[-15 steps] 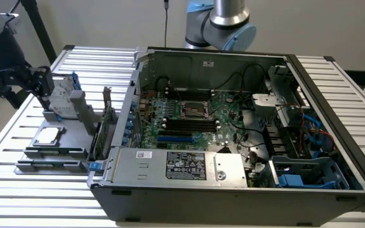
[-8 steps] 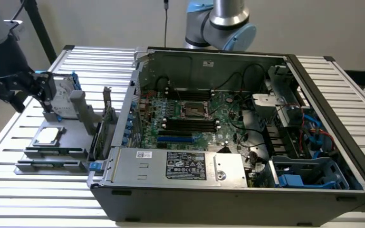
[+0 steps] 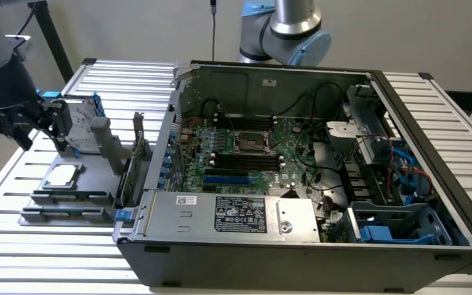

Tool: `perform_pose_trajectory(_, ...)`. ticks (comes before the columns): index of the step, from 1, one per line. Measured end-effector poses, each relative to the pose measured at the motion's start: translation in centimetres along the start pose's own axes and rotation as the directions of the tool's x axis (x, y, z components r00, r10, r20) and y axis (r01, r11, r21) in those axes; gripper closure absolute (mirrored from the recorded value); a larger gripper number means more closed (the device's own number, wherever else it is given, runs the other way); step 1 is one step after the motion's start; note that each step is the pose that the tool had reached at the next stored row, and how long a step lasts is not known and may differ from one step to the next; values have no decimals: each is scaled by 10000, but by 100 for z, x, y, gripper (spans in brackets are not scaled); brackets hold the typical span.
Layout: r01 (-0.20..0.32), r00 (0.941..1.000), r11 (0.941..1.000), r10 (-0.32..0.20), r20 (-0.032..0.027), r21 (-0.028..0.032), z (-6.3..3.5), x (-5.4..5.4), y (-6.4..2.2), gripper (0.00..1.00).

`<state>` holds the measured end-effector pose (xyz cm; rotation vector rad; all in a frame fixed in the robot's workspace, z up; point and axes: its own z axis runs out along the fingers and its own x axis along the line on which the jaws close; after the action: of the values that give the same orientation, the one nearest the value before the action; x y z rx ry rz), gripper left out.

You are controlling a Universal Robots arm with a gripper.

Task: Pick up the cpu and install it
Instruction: 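Pick up the cpu and move it towards the insertion slot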

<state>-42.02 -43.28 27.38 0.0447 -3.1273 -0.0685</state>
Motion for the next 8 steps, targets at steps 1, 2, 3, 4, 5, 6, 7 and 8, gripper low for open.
perform_pose_trajectory(1,-21,10000,10000,21,0,0,18,9,0,35)
perform_pose_trajectory(2,-40,10000,10000,40,0,0,36,17,-1,35)
perform_pose_trajectory(3,-57,10000,10000,57,2,-1,55,26,-1,35)
perform_pose_trajectory(4,-73,10000,10000,73,4,-1,74,34,-1,35)
perform_pose_trajectory(5,-88,10000,10000,88,3,-1,91,43,-2,35)
perform_pose_trajectory(6,-103,9999,9999,103,4,-1,109,51,-3,35)
perform_pose_trajectory(7,-119,9999,9999,119,4,-1,128,60,-3,35)
perform_pose_trajectory(8,-135,9999,9999,135,4,-1,146,68,-4,35)
